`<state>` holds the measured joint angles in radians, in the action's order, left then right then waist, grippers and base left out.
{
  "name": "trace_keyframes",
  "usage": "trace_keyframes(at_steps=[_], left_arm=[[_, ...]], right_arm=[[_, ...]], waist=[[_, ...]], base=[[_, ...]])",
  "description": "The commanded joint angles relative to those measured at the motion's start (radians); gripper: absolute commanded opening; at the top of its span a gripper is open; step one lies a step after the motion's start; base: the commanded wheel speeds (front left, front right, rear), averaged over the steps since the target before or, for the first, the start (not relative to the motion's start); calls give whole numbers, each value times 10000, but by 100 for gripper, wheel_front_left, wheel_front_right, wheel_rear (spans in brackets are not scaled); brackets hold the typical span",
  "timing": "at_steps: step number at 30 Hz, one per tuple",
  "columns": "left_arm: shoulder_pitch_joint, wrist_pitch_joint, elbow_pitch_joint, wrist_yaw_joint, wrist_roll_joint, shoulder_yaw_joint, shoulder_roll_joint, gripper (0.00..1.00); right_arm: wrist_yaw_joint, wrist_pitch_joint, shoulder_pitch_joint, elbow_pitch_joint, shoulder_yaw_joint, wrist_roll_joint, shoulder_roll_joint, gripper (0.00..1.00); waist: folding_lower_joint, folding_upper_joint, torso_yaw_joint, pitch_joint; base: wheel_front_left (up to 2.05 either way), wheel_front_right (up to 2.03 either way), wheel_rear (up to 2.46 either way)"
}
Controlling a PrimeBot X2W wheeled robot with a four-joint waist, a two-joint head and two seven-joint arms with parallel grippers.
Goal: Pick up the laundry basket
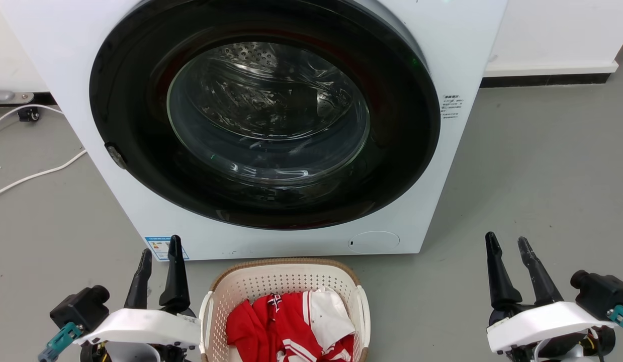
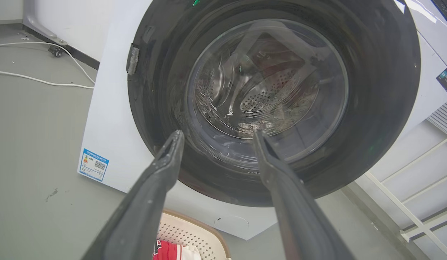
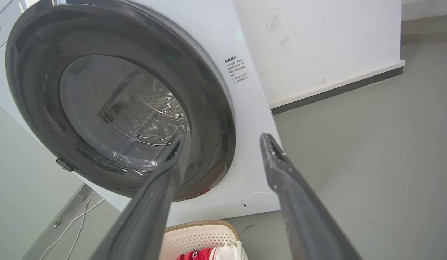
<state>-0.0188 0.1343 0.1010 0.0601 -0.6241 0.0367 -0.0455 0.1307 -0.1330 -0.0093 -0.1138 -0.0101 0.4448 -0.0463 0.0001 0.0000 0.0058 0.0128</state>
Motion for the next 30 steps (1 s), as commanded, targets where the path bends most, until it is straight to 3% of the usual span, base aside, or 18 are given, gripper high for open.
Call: trace_keyframes(at_steps=[1,30], left_arm=[[46,101,-108,-21,328,-20,-46,100],[293,760,-154,-171,2952,-136,-54,100]], right_arm=[[0,-106,28,151,-25,-351,-43,100],[-1,-780,251,95,-230,-3278,-53,100]], waist=[[-1,0,-2,1],[-1,0,42,38]], base=[[0,0,0],[0,0,0]])
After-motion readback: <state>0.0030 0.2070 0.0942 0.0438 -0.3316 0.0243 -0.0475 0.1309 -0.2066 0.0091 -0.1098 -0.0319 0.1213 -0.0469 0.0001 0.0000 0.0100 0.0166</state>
